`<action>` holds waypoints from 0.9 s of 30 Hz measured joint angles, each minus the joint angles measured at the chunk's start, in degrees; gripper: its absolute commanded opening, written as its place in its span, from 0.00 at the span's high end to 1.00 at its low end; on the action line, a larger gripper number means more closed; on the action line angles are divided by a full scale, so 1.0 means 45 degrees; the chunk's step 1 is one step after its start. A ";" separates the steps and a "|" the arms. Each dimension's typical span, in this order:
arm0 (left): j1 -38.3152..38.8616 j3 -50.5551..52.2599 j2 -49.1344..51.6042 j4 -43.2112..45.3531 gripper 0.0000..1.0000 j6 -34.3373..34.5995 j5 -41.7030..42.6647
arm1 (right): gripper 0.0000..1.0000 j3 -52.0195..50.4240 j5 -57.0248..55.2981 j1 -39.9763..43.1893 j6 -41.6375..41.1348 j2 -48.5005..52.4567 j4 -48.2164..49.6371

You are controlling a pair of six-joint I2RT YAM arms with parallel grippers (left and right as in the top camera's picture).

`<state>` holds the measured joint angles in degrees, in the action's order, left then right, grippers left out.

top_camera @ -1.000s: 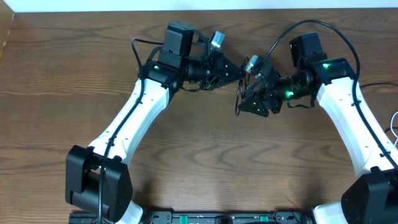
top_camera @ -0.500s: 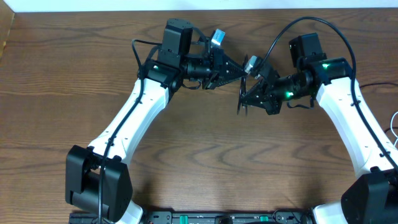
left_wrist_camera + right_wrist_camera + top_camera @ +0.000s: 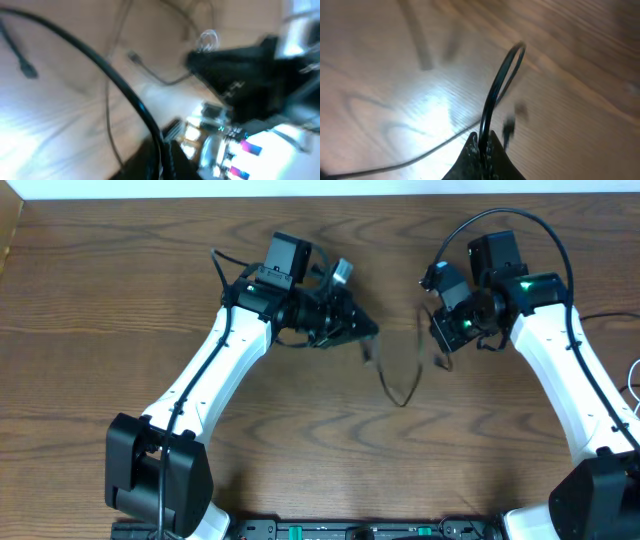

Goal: Untangle cables

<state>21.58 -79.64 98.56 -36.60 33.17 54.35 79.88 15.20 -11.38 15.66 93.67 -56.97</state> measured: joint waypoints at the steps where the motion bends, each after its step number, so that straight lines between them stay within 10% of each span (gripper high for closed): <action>1: 0.0000 0.0000 0.0000 -0.0350 0.92 -0.0160 -0.0330 | 0.99 0.0000 -0.0189 0.0049 -0.0199 0.0000 0.0058; 17: 0.0000 0.0005 0.0000 -0.4240 0.92 -0.1812 -0.6985 | 0.99 0.0000 -0.3366 0.1345 -0.4211 0.0005 0.0457; 27: 0.0000 0.0005 0.0000 -0.2511 0.92 -0.3007 -0.4124 | 0.99 0.0000 -0.4483 0.1831 -0.5901 0.0005 0.0301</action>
<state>21.58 -79.61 98.56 -47.90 19.64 35.79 79.88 -4.97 -3.14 -10.90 93.69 -55.61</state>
